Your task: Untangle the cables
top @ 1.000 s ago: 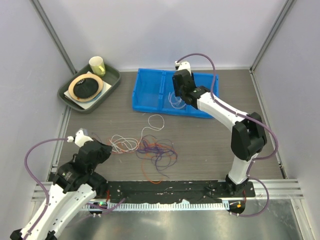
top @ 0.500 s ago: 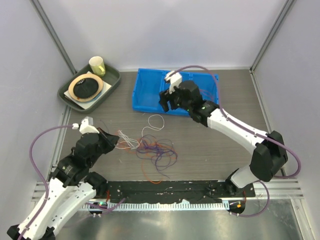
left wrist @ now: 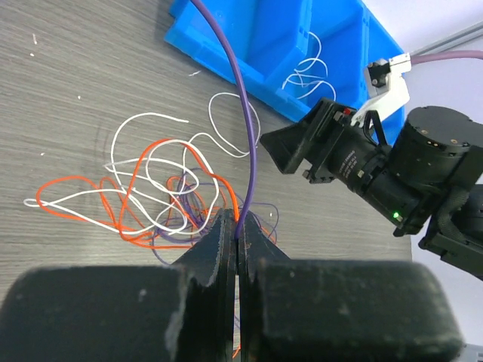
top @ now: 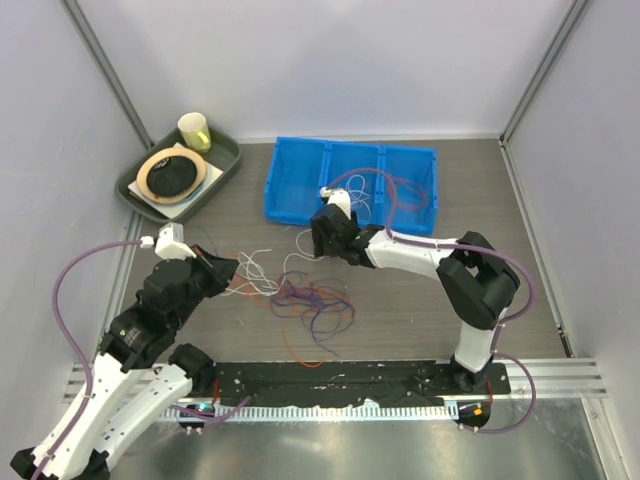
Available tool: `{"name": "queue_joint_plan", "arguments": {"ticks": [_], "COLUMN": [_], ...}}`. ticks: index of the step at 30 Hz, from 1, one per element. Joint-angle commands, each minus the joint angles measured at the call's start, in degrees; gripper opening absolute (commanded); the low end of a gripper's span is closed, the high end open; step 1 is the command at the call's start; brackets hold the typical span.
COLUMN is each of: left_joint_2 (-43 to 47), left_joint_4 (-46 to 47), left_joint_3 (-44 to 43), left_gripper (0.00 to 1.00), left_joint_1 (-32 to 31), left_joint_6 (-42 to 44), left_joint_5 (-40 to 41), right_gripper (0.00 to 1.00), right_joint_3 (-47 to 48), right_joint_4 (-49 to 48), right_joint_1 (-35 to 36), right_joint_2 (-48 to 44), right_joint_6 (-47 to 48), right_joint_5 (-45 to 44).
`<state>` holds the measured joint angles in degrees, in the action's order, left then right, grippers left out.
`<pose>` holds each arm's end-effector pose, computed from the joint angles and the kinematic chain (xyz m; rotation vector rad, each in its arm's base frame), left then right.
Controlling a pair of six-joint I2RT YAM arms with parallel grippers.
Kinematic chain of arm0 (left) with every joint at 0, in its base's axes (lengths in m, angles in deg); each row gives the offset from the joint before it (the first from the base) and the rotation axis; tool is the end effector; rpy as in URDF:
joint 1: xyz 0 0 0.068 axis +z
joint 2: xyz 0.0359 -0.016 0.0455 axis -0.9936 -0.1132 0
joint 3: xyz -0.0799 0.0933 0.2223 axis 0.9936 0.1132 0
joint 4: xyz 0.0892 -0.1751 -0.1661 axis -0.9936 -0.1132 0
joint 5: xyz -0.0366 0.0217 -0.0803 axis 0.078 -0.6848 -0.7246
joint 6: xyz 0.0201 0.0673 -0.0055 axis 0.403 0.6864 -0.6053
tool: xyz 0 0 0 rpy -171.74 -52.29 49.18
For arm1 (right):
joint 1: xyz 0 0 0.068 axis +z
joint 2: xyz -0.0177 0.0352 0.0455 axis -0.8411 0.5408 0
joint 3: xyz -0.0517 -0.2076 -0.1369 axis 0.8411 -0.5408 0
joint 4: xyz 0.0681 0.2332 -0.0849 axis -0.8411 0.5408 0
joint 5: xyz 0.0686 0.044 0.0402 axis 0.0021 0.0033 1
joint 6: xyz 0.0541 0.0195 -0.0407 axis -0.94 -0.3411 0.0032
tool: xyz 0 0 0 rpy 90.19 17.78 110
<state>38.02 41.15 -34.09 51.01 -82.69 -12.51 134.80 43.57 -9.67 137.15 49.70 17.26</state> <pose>0.1236 -0.0598 0.2992 -0.5242 1.9541 -0.6821 0.2799 0.2772 0.1649 -0.3393 2.2987 0.2016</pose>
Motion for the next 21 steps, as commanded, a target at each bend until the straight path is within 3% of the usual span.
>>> {"name": "queue_joint_plan", "arguments": {"ticks": [1, 8, 15, 19, 21], "left_joint_2": [-0.38, 0.41, 1.12, 1.82, 2.26], "left_joint_4": [2.49, 2.13, 1.43, 1.08, 0.81], "left_joint_3": [0.29, 2.39, 3.36, 3.98, 4.15], "left_gripper": [0.00, 0.00, 0.00, 0.00, 0.00], "left_joint_1": [0.23, 0.23, 0.23, 0.23, 0.23], "left_joint_6": [0.13, -1.54, -2.50, -3.03, -3.21], "left_joint_5": [0.47, 0.38, 0.56, 0.56, 0.65], "right_gripper": [0.70, 0.63, 0.46, 0.32, 0.15], "right_joint_3": [1.39, 1.05, 1.66, 2.63, 2.80], "right_joint_4": [-4.33, -9.16, -11.36, -11.36, -11.28], "right_joint_1": [0.13, 0.31, 1.80, 2.50, 2.77], "right_joint_2": [2.81, 7.21, 10.64, 12.31, 12.75], "right_joint_6": [-17.86, -19.97, -18.74, -18.57, -18.13], "right_joint_5": [-11.23, -10.88, -12.37, -13.17, -15.09]}}
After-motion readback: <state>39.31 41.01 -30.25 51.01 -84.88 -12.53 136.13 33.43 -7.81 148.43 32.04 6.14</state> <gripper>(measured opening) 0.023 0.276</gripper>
